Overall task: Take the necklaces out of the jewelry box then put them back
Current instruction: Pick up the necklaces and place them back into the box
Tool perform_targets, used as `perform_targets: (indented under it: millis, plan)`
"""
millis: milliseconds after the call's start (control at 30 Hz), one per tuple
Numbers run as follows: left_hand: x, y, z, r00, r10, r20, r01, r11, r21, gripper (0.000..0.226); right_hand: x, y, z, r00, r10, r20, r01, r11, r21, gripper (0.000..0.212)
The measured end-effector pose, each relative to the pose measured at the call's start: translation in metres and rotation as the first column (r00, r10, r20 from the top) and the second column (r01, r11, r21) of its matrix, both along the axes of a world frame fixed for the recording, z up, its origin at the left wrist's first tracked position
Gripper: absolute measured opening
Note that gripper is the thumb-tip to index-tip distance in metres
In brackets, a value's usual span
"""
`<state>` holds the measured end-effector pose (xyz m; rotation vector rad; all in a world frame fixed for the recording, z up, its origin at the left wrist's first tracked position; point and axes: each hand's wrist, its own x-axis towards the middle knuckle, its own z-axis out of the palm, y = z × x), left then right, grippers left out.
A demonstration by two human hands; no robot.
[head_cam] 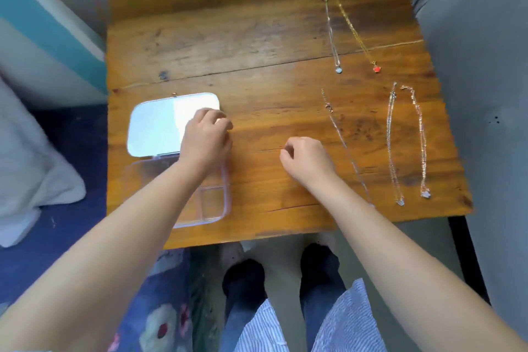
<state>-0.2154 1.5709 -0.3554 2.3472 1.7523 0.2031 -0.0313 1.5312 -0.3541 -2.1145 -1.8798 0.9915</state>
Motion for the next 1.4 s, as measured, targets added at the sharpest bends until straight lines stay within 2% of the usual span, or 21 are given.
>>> perform_targets:
  millis: [67,133,233,300,433,467,500,600,633,667,767,833,933,1067,1167,1233,1333,1400]
  plan:
    - [-0.046,-0.013,0.001,0.995,0.089,0.045,-0.089,0.996,0.008,0.019,-0.039,0.012,-0.003,0.995,-0.031,-0.092,0.032,0.999,0.008,0.022]
    - [-0.091,-0.025,-0.003,0.989,0.148,0.029,-0.148,0.989,0.004,0.023,-0.072,0.025,-0.008,0.97,-0.142,-0.196,0.136,0.99,-0.042,0.026]
    - [-0.151,-0.036,-0.014,0.982,0.188,-0.026,-0.189,0.981,-0.052,0.031,-0.111,0.042,-0.012,0.829,-0.433,-0.354,0.346,0.894,-0.285,0.043]
    - [-0.18,-0.034,-0.018,0.973,0.231,-0.016,-0.23,0.959,-0.167,0.036,-0.13,0.055,-0.011,0.739,-0.56,-0.374,0.429,0.82,-0.379,0.045]
    - [-0.2,-0.03,-0.027,0.943,0.306,0.13,-0.238,0.895,-0.378,0.045,-0.153,0.07,-0.005,0.691,-0.629,-0.357,0.529,0.776,-0.343,0.029]
    - [-0.199,-0.029,-0.028,0.892,0.397,0.216,-0.271,0.853,-0.446,0.048,-0.154,0.071,-0.006,0.694,-0.639,-0.332,0.547,0.767,-0.334,0.031]
    - [-0.197,-0.028,-0.029,0.804,0.509,0.307,-0.296,0.791,-0.535,0.05,-0.154,0.07,-0.007,0.698,-0.644,-0.314,0.559,0.763,-0.324,0.031]
    - [-0.19,-0.016,-0.028,0.429,0.766,0.479,-0.267,0.614,-0.743,0.053,-0.151,0.067,-0.011,0.707,-0.63,-0.322,0.563,0.777,-0.282,0.032]
    - [-0.188,-0.012,-0.026,0.348,0.791,0.502,-0.248,0.595,-0.765,0.052,-0.149,0.064,-0.01,0.708,-0.621,-0.337,0.561,0.784,-0.265,0.032]
    - [-0.186,-0.009,-0.024,0.33,0.787,0.522,-0.242,0.605,-0.759,0.05,-0.147,0.062,-0.009,0.702,-0.612,-0.364,0.561,0.79,-0.246,0.032]
    - [-0.182,-0.01,-0.014,0.482,0.657,0.58,-0.275,0.742,-0.612,0.039,-0.14,0.054,-0.002,0.681,-0.553,-0.479,0.539,0.822,-0.184,0.031]
    - [-0.184,-0.013,-0.007,0.549,0.587,0.595,-0.304,0.803,-0.512,0.032,-0.135,0.049,0.004,0.662,-0.517,-0.543,0.524,0.837,-0.157,0.028]
    - [-0.191,-0.016,0.002,0.615,0.545,0.569,-0.34,0.835,-0.432,0.026,-0.13,0.04,0.011,0.625,-0.48,-0.615,0.514,0.846,-0.138,0.022]
    - [-0.196,-0.024,0.009,0.692,0.483,0.536,-0.316,0.871,-0.376,0.025,-0.127,0.032,0.014,0.62,-0.474,-0.625,0.509,0.85,-0.14,0.023]
    - [-0.196,-0.028,0.009,0.718,0.469,0.515,-0.313,0.878,-0.363,0.03,-0.127,0.03,0.014,0.61,-0.482,-0.629,0.508,0.847,-0.157,0.025]
    - [-0.194,-0.029,0.005,0.755,0.471,0.457,-0.289,0.864,-0.412,0.038,-0.128,0.032,0.013,0.597,-0.488,-0.637,0.5,0.847,-0.181,0.028]
    - [-0.186,-0.034,-0.005,0.799,0.511,0.317,-0.235,0.75,-0.618,0.067,-0.13,0.034,0.008,0.68,-0.478,-0.556,0.414,0.876,-0.247,0.044]
    - [-0.183,-0.035,-0.01,0.822,0.512,0.25,-0.227,0.696,-0.681,0.077,-0.129,0.033,0.004,0.695,-0.489,-0.527,0.36,0.871,-0.334,0.058]
